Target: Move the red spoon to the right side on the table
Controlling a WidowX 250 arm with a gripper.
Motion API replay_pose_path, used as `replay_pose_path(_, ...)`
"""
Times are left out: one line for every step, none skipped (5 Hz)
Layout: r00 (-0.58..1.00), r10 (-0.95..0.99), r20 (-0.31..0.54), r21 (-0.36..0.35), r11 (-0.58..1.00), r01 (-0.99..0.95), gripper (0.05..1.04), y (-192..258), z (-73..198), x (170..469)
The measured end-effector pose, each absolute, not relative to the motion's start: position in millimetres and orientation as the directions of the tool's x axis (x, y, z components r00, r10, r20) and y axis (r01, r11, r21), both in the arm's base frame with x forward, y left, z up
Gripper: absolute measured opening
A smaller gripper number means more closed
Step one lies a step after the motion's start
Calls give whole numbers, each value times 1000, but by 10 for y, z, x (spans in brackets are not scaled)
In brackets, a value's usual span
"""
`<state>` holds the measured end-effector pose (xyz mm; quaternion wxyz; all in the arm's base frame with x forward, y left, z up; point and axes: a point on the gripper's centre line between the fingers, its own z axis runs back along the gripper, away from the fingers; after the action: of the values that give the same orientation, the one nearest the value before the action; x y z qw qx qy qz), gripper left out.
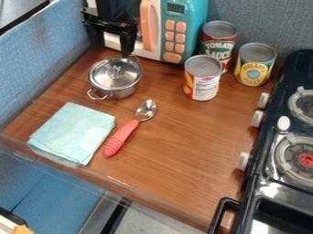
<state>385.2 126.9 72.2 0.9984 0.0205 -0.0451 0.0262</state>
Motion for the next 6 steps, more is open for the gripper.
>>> replay_pose_path(997,51,53,21,998,-53,1001,1241,533,3801)
replay_pose_path(1000,5,8,-20,1000,-5,1000,995,368,3472)
replay_pose_path(996,-81,33,-7,997,81,1000,735,406,3229)
replay_pose_path(984,-178,7,21,984,178,1000,560,252,2983)
replay_pose_path(977,-210,-30,87,973,212,1000,543,55,2881)
replay_pose_path(973,-217,-81,104,969,225,1000,563,-161,2862)
